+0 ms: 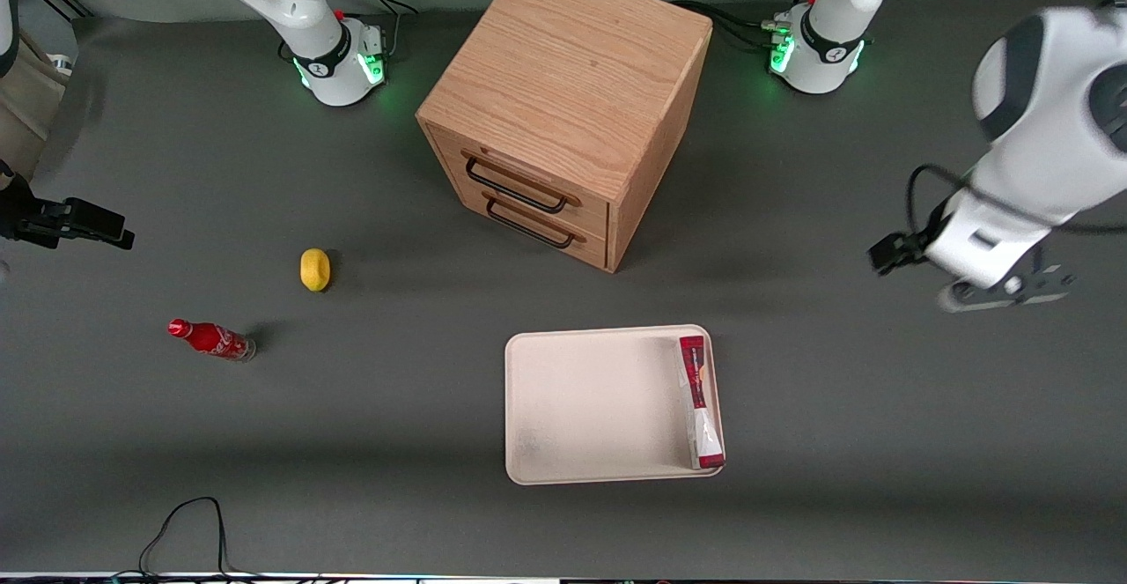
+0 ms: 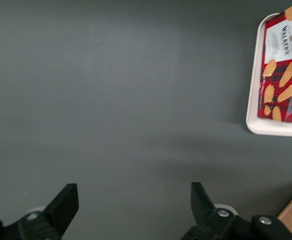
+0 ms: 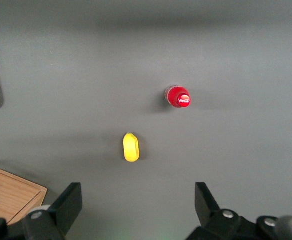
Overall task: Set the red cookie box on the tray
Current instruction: 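Open the left gripper and withdraw it up from the tray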
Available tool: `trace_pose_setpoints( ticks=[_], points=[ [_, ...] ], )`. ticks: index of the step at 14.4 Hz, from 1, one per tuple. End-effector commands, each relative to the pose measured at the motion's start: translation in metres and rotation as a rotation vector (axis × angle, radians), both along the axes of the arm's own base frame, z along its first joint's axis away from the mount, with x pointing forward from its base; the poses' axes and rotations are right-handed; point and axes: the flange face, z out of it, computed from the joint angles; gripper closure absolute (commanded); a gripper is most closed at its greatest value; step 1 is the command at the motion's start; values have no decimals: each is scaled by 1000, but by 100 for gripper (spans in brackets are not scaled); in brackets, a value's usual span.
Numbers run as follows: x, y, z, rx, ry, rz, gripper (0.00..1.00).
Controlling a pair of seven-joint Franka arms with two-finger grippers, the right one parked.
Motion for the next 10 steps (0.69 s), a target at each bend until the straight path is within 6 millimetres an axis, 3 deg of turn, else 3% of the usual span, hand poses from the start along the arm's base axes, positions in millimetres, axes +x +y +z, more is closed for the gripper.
trace_pose_setpoints(
  ticks=[1, 5, 10],
  points=[
    [-29, 29, 12, -30, 11, 27, 0],
    [-26, 45, 29, -31, 4, 42, 0],
    [-21, 45, 37, -28, 19, 46, 0]
  ],
)
